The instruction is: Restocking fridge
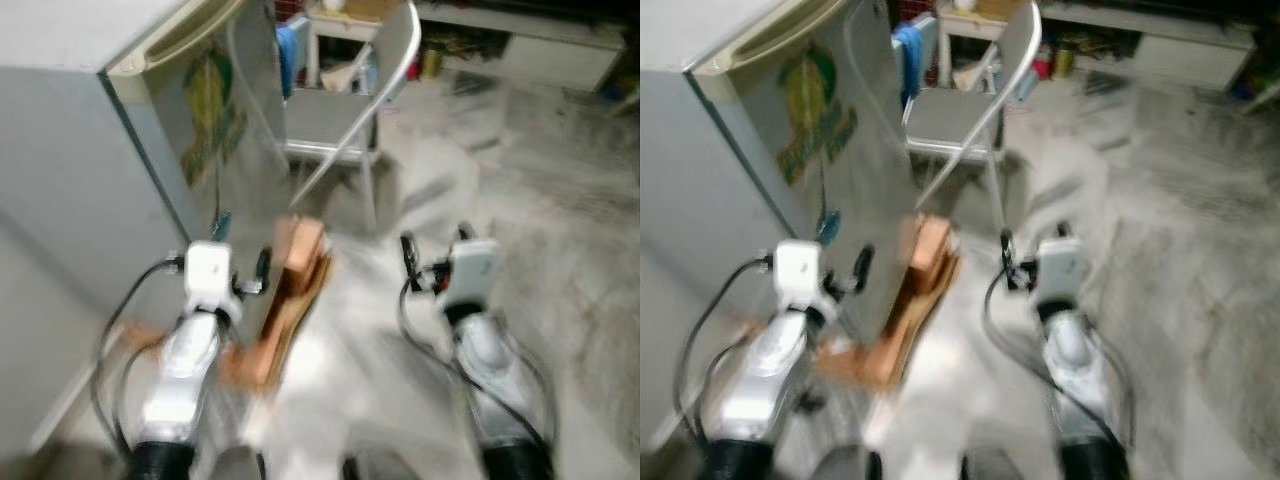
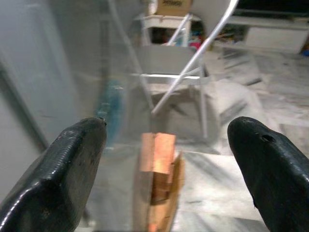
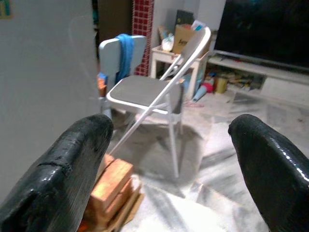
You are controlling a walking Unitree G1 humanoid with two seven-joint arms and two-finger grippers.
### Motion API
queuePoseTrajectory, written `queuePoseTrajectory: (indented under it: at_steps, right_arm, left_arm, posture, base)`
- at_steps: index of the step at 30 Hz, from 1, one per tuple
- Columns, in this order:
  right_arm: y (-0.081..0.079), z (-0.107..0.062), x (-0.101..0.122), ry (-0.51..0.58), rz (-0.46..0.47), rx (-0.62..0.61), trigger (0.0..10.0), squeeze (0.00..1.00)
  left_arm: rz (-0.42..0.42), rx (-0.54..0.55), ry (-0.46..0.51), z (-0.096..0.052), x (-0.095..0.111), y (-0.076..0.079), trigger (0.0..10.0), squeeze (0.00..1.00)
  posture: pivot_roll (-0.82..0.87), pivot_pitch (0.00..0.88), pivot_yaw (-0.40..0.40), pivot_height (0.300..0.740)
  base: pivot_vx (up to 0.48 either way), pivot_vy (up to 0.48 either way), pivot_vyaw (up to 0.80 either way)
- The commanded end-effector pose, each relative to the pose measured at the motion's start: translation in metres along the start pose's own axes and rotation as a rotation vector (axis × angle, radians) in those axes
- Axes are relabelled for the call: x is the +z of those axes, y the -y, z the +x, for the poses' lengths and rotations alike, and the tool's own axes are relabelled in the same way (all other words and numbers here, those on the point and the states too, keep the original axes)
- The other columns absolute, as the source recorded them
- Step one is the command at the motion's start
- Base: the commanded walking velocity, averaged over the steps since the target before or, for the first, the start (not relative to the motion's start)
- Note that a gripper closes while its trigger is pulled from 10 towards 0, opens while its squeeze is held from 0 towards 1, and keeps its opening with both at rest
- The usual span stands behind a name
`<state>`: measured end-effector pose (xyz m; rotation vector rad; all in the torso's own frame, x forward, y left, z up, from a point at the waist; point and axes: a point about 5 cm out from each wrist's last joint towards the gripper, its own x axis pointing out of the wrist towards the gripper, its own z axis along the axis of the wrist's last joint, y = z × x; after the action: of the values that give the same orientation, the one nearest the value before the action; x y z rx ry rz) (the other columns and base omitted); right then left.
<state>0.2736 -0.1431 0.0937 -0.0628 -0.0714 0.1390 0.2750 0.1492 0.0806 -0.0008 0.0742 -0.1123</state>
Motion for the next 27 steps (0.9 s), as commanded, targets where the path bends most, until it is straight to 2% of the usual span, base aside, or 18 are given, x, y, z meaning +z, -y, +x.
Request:
queuePoseTrajectory:
  at_steps: [1, 3, 7, 16, 21, 27]
  right_arm:
    - [0.008, -0.001, 0.001, -0.001, -0.012, -0.021, 10.0, 0.0]
    - [0.008, -0.002, 0.0, -0.003, -0.012, -0.02, 10.0, 0.0]
    - [0.008, -0.002, 0.0, -0.006, -0.011, -0.017, 10.0, 0.0]
    - [0.011, -0.007, -0.002, -0.024, -0.026, -0.017, 10.0, 0.0]
    - [0.012, -0.013, -0.005, -0.044, -0.041, 0.003, 10.0, 0.0]
    - [0.019, -0.021, -0.004, -0.058, -0.056, 0.033, 10.0, 0.0]
  left_arm:
    - [-0.006, -0.005, 0.002, 0.0, 0.0, 0.004, 10.0, 0.0]
    - [-0.002, 0.005, 0.007, 0.0, 0.001, 0.004, 10.0, 0.0]
    - [0.006, 0.037, 0.022, -0.001, 0.003, 0.0, 10.0, 0.0]
    - [0.044, 0.113, 0.052, 0.004, 0.009, -0.013, 10.0, 0.0]
    - [0.07, 0.145, 0.07, 0.018, 0.015, -0.018, 10.0, 0.0]
    - [0.072, 0.149, 0.079, 0.022, 0.018, -0.021, 10.0, 0.0]
  posture:
    - [0.0, 0.093, -0.003, 0.74]
    - [0.0, 0.094, -0.003, 0.74]
    - [0.0, 0.1, -0.003, 0.74]
    - [0.0, 0.11, -0.011, 0.74]
    - [-0.01, 0.116, -0.012, 0.74]
    - [-0.02, 0.116, -0.011, 0.74]
  base:
    - [0.0, 0.0, -0.68]
    - [0.0, 0.0, -0.67]
    - [0.0, 0.0, 0.0]
    - [0.0, 0.0, -0.65]
    - [0.0, 0.0, 0.0]
    - [0.0, 0.0, 0.0]
